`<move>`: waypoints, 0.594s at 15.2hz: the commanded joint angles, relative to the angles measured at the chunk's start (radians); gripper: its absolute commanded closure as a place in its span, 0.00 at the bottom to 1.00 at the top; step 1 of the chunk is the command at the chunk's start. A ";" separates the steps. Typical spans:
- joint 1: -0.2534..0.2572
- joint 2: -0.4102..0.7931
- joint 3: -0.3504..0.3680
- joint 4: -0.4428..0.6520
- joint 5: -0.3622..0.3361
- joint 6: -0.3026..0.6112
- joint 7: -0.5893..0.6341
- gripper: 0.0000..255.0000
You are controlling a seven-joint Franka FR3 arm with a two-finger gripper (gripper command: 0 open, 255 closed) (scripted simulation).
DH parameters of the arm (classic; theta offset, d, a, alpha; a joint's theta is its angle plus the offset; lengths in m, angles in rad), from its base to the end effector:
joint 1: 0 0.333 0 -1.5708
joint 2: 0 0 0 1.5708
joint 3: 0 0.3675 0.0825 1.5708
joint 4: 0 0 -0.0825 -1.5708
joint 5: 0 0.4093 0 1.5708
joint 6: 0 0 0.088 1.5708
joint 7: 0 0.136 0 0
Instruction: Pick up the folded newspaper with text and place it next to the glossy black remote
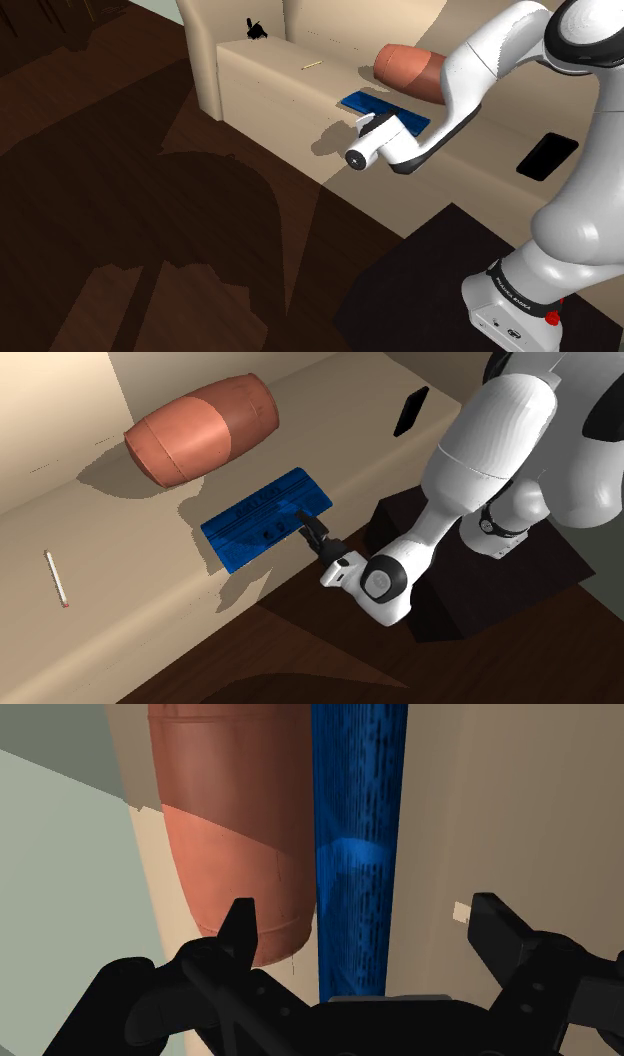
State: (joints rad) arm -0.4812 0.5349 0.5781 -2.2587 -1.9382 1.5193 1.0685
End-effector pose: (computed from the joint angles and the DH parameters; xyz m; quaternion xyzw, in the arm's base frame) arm 0.5621 -0.0809 0.2003 0.7209 0.1300 0.1110 0.6716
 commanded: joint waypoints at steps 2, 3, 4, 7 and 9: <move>-0.001 0.001 -0.002 0.001 -0.003 0.002 0.000 0.00; -0.001 0.001 -0.002 0.001 -0.003 0.002 0.000 0.00; -0.001 0.001 -0.002 0.001 -0.003 0.002 0.000 0.00; -0.001 0.001 -0.001 0.001 -0.002 0.002 0.000 1.00; -0.002 0.001 -0.003 0.000 -0.004 0.003 0.001 1.00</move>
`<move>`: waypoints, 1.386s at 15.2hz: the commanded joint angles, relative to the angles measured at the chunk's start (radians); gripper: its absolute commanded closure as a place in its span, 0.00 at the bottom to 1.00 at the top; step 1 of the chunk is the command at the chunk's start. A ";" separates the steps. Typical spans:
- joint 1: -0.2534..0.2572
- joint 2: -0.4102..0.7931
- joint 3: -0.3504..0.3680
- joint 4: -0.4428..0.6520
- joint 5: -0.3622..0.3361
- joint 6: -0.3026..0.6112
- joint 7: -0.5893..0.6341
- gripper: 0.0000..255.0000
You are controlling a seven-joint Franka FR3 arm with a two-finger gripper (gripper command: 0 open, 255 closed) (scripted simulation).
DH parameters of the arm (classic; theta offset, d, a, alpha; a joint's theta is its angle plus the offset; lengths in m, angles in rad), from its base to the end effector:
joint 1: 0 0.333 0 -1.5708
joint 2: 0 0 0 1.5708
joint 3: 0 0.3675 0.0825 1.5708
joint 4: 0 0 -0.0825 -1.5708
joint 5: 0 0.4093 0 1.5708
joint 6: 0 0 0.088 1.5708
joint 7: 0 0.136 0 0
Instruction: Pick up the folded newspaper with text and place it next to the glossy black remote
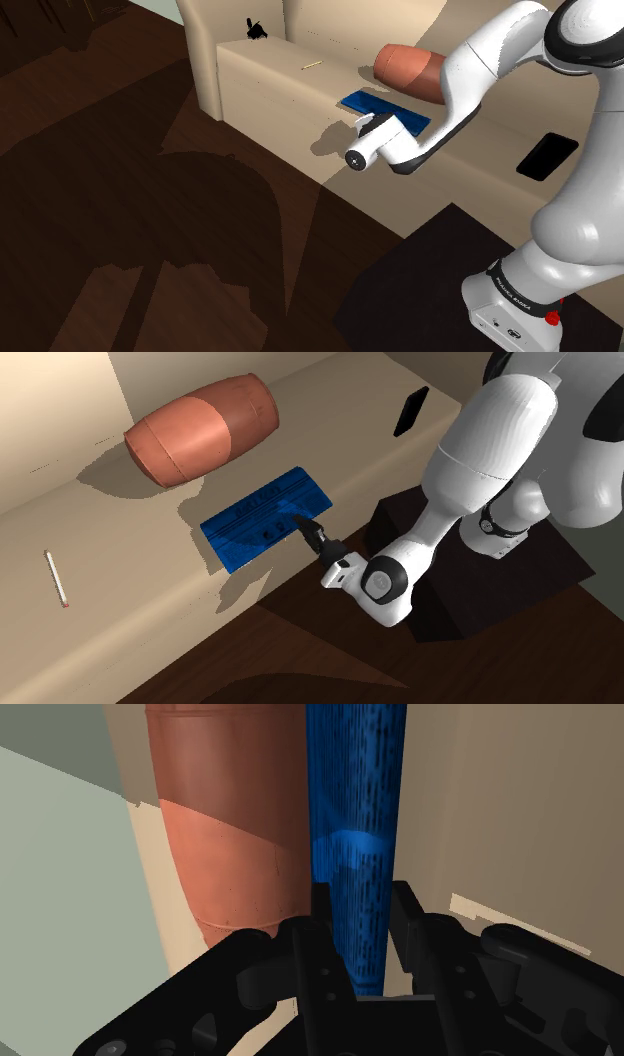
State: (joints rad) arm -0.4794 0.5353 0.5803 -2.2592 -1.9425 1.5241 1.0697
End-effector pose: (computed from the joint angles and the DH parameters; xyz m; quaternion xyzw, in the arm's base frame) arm 0.5629 -0.0779 0.1999 0.7216 0.1331 0.1148 0.6697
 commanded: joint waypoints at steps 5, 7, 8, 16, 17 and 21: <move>-0.001 0.005 -0.005 -0.002 0.001 -0.007 0.006 1.00; -0.008 -0.014 0.001 -0.003 0.006 0.003 -0.008 1.00; -0.012 -0.029 0.006 -0.007 0.012 0.009 -0.015 1.00; -0.042 -0.144 0.037 -0.035 0.055 0.065 -0.075 1.00; -0.046 -0.158 0.040 -0.038 0.060 0.072 -0.083 1.00; -0.060 -0.215 0.053 -0.046 0.084 0.103 -0.116 1.00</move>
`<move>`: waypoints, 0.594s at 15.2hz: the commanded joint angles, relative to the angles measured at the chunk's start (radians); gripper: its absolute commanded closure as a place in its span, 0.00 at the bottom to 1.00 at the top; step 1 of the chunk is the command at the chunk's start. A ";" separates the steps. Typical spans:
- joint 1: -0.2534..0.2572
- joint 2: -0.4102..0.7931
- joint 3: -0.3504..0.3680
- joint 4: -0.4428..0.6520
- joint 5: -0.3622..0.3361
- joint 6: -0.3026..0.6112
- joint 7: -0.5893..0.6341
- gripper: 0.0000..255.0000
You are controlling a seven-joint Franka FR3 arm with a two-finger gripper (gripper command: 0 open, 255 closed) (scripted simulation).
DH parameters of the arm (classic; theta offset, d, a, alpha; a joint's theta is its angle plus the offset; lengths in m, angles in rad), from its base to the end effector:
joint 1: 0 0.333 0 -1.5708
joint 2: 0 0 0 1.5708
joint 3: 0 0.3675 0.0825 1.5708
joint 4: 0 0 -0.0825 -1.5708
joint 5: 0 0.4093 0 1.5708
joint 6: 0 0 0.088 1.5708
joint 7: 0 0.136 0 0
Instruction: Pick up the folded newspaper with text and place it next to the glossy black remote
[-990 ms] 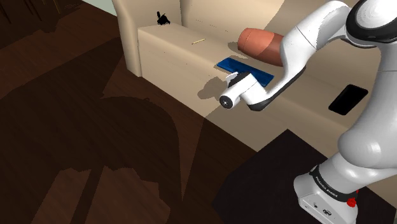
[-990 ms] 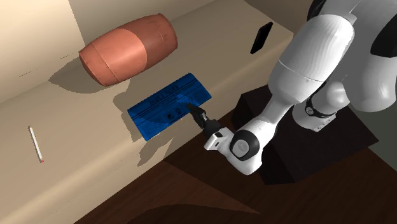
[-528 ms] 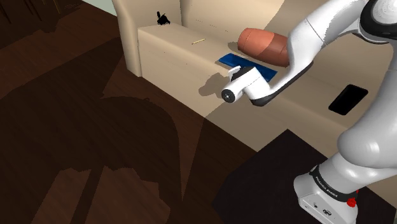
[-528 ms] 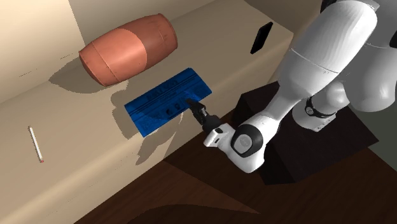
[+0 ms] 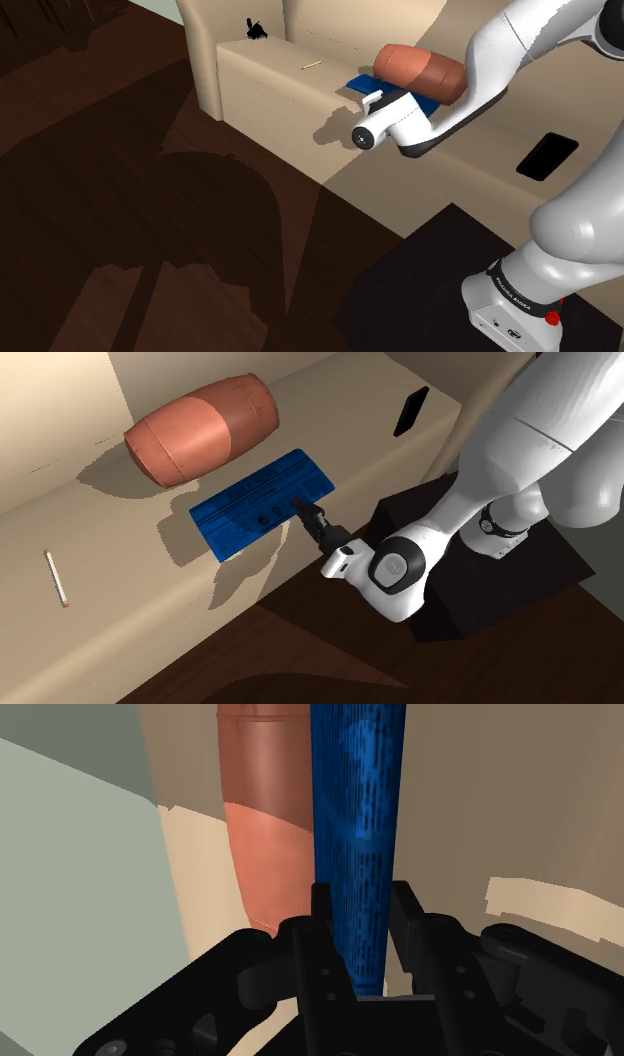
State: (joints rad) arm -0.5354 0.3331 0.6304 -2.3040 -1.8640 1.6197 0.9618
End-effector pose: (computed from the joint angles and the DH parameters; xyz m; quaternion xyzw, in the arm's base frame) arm 0.5567 -0.0801 0.2800 0.7209 0.1300 0.1112 0.6716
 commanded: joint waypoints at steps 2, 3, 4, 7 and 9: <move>-0.010 -0.042 0.008 -0.005 0.017 0.024 -0.025 1.00; -0.014 -0.056 0.011 -0.006 0.023 0.032 -0.033 1.00; -0.017 -0.070 0.013 -0.008 0.029 0.041 -0.042 1.00; -0.026 -0.111 0.019 -0.010 0.047 0.066 -0.069 1.00; -0.031 -0.139 0.023 -0.011 0.059 0.083 -0.087 1.00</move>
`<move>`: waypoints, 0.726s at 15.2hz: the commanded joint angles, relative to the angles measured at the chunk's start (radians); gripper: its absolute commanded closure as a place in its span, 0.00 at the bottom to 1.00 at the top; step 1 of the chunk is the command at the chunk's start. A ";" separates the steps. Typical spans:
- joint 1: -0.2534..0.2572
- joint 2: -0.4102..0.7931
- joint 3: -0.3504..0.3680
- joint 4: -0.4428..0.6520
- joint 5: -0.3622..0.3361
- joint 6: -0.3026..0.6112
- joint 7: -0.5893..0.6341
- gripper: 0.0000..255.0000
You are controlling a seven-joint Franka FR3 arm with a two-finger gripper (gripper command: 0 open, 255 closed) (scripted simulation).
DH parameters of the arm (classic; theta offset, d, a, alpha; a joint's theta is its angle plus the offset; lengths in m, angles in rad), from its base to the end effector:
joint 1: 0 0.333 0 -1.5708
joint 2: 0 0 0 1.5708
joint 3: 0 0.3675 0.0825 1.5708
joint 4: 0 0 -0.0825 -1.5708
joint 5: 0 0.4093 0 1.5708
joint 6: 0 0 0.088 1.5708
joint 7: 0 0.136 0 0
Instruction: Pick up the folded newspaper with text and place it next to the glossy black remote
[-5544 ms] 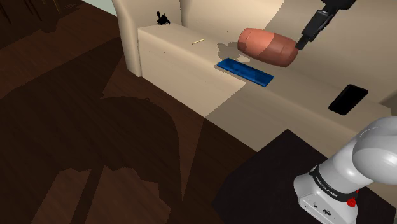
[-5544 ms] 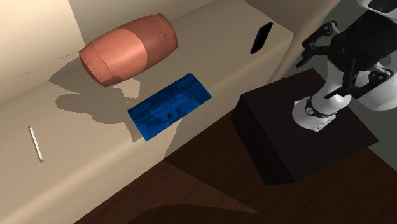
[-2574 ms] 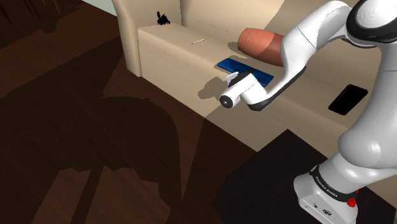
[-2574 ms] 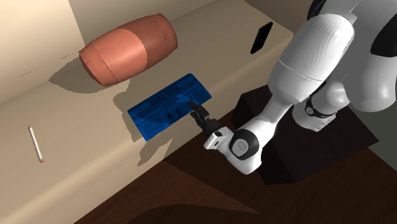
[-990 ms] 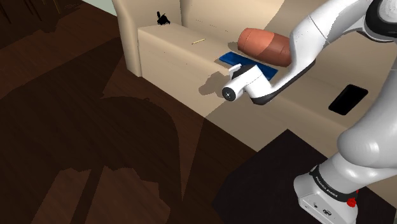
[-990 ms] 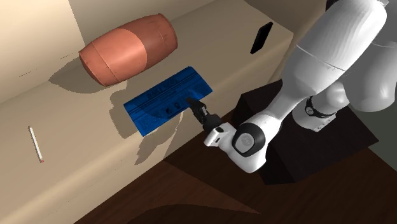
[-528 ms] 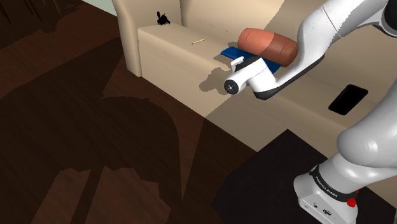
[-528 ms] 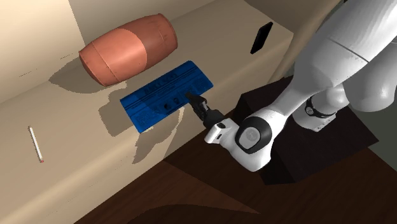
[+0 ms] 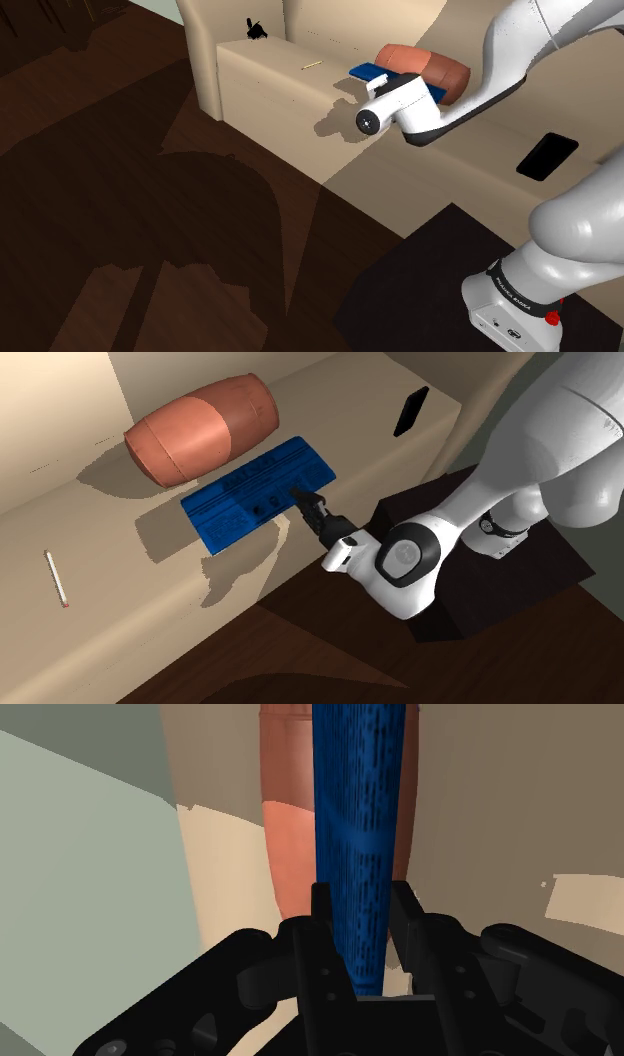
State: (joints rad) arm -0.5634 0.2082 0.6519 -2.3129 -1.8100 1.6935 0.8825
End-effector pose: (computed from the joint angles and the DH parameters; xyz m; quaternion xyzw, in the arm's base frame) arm 0.5539 -0.0784 0.3306 0.7209 0.1300 0.1112 0.6716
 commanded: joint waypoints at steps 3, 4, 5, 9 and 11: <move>-0.011 -0.054 0.005 -0.002 0.024 0.035 -0.036 1.00; -0.013 -0.068 0.006 -0.002 0.031 0.043 -0.046 1.00; -0.016 -0.081 0.007 -0.001 0.037 0.052 -0.055 1.00; -0.024 -0.132 0.008 0.003 0.062 0.085 -0.095 1.00; -0.027 -0.156 0.007 0.006 0.075 0.102 -0.115 1.00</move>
State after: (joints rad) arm -0.5873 0.0713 0.6602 -2.3045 -1.7429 1.7822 0.7780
